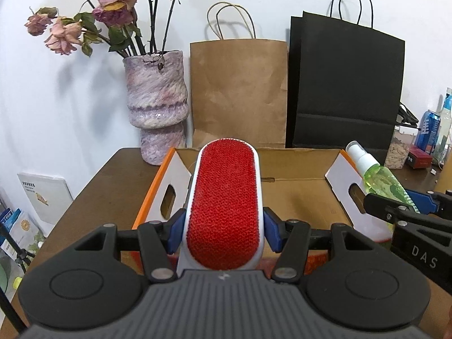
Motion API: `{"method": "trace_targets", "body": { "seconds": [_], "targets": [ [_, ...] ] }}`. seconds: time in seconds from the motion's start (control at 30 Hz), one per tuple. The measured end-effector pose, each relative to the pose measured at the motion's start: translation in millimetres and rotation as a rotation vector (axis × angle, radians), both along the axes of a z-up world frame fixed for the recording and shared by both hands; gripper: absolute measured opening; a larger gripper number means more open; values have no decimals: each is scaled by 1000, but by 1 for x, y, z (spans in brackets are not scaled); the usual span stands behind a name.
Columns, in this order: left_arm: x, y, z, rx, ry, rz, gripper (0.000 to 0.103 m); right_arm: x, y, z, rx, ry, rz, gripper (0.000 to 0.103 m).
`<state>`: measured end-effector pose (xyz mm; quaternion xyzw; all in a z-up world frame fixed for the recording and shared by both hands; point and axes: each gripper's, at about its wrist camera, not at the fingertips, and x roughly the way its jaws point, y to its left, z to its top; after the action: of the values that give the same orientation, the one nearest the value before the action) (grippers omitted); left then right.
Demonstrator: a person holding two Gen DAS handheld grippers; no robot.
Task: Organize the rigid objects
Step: 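Carry the lint brush and spray bottle over the cardboard box with both tools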
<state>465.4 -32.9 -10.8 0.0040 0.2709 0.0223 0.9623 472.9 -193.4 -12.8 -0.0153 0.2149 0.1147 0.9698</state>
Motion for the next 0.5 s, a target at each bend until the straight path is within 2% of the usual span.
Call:
{"method": "trace_targets", "body": {
  "seconds": [0.5],
  "targets": [
    [64, 5, 0, 19, 4, 24, 57, 62, 9, -5, -25, 53, 17, 31]
  ]
}}
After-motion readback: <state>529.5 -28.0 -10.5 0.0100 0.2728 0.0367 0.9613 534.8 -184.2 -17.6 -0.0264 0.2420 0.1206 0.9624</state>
